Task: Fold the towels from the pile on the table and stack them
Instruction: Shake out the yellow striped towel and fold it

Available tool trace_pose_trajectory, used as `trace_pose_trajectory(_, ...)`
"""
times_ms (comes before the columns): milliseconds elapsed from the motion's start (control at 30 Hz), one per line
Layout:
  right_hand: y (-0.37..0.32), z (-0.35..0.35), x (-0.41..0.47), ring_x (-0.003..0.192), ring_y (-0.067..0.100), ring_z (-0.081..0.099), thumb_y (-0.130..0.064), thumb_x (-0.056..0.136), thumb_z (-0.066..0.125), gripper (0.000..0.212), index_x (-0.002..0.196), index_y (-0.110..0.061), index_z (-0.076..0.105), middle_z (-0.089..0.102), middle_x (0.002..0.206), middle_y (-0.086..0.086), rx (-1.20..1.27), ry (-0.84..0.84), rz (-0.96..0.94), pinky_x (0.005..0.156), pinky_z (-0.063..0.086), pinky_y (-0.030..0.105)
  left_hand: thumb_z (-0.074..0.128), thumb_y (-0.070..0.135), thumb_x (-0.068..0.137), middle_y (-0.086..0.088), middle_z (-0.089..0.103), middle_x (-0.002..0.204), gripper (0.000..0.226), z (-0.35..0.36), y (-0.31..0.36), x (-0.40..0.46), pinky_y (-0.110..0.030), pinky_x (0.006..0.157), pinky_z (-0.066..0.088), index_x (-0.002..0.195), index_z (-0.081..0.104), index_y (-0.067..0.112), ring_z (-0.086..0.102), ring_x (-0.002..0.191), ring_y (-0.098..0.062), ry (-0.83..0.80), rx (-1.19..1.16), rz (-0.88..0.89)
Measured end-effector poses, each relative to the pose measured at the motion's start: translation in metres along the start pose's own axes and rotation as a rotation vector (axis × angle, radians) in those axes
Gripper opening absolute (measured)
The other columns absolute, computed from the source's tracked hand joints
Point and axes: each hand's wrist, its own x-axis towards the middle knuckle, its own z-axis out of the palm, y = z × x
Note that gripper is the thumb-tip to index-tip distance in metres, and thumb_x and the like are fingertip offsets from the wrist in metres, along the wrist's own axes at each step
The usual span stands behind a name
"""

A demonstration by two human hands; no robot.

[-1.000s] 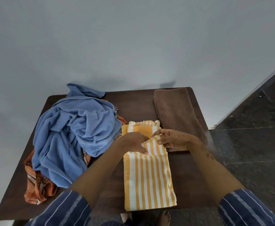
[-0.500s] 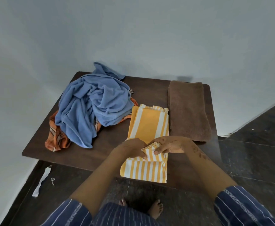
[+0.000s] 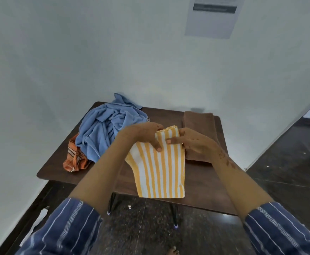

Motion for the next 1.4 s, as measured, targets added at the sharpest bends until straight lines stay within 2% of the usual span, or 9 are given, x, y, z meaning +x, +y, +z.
trace_pose_trajectory(267,0.015,0.071,-0.035,0.132,0.024,0.042,-0.023,0.06,0.084,0.095,0.141,-0.009,0.037,0.045,0.142,0.004,-0.12,-0.48,0.368,0.107,0.04,0.043,0.076,0.043,0.074,0.001,0.042,0.143,0.083,0.054,0.001,-0.069,-0.037,0.106,0.036,0.142,0.036,0.019,0.042,0.128,-0.023,-0.434,0.159,-0.115)
trace_pose_trajectory(533,0.084,0.138,-0.067,0.128,0.028,0.046,-0.001,0.082,0.068,0.052,0.129,-0.014,0.051,0.057,0.126,-0.001,-0.147,-0.627,0.477,0.107,0.039,0.048,0.07,0.023,0.085,-0.006,0.047,0.134,0.059,0.158,-0.018,-0.098,-0.036,0.096,0.047,0.135,0.042,0.011,0.048,0.123,-0.026,-0.756,-0.299,-0.154)
trace_pose_trajectory(633,0.097,0.148,-0.082,0.127,0.025,0.047,-0.01,0.074,0.077,0.068,0.135,-0.009,0.046,0.055,0.128,-0.002,-0.15,-0.588,0.488,0.109,0.039,0.045,0.063,0.033,0.088,-0.002,0.063,0.104,0.027,0.19,-0.041,-0.118,-0.032,0.086,0.049,0.108,0.061,0.014,0.059,0.101,-0.018,-0.498,-0.698,-0.186)
trace_pose_trajectory(733,0.106,0.15,-0.097,0.118,0.02,0.053,-0.004,0.083,0.068,0.041,0.12,-0.015,0.056,0.06,0.115,-0.009,-0.113,-0.555,0.426,0.105,0.042,0.039,0.057,0.077,0.069,-0.014,0.059,0.1,0.071,0.244,-0.074,-0.118,-0.037,0.079,0.043,0.1,0.06,0.014,0.06,0.093,-0.023,0.07,-0.784,-0.535)
trace_pose_trajectory(833,0.11,0.153,-0.118,0.107,0.013,0.058,-0.001,0.084,0.066,0.03,0.106,-0.022,0.062,0.065,0.106,-0.012,-0.101,-0.558,0.369,0.099,0.045,0.032,0.07,0.074,0.059,-0.019,0.058,0.126,0.101,0.299,-0.075,-0.131,-0.051,0.09,0.049,0.131,0.049,0.006,0.061,0.109,-0.035,-0.219,-1.294,-0.786)
trace_pose_trajectory(933,0.119,0.157,-0.139,0.102,0.012,0.057,-0.002,0.081,0.068,0.029,0.102,-0.022,0.063,0.063,0.102,-0.011,-0.139,-0.545,0.328,0.094,0.046,0.03,0.076,0.033,0.072,-0.018,0.071,0.098,0.054,0.323,-0.048,-0.156,-0.041,0.068,0.059,0.112,0.062,0.0,0.071,0.076,-0.027,-0.248,-1.616,-0.7)
trace_pose_trajectory(1100,0.13,0.164,-0.18,0.123,0.018,0.044,-0.018,0.08,0.074,0.042,0.117,-0.021,0.054,0.05,0.121,-0.008,-0.293,-0.613,0.321,0.102,0.037,0.032,0.071,0.014,0.082,-0.017,0.073,0.081,0.026,0.327,-0.011,-0.163,-0.043,0.074,0.055,0.102,0.063,-0.001,0.068,0.078,-0.028,-0.12,-1.658,-0.658)
trace_pose_trajectory(1267,0.124,0.208,-0.201,0.127,0.02,0.04,-0.037,0.079,0.074,0.08,0.142,-0.015,0.03,0.037,0.14,0.004,-0.311,-0.175,0.146,0.093,0.038,0.026,0.059,0.015,0.091,-0.013,0.07,0.063,0.018,0.323,0.037,-0.162,-0.029,0.05,0.054,0.1,0.064,0.0,0.067,0.056,-0.024,-0.044,-1.628,-0.606)
trace_pose_trajectory(1400,0.132,0.23,-0.206,0.125,0.026,0.044,-0.028,0.081,0.072,0.084,0.147,-0.017,0.021,0.033,0.145,0.009,-0.41,0.054,0.112,0.095,0.044,0.034,0.059,0.037,0.091,-0.012,0.07,0.088,0.039,0.328,0.049,-0.162,-0.037,0.067,0.056,0.114,0.064,0.006,0.067,0.079,-0.025,0.084,-1.691,-0.558)
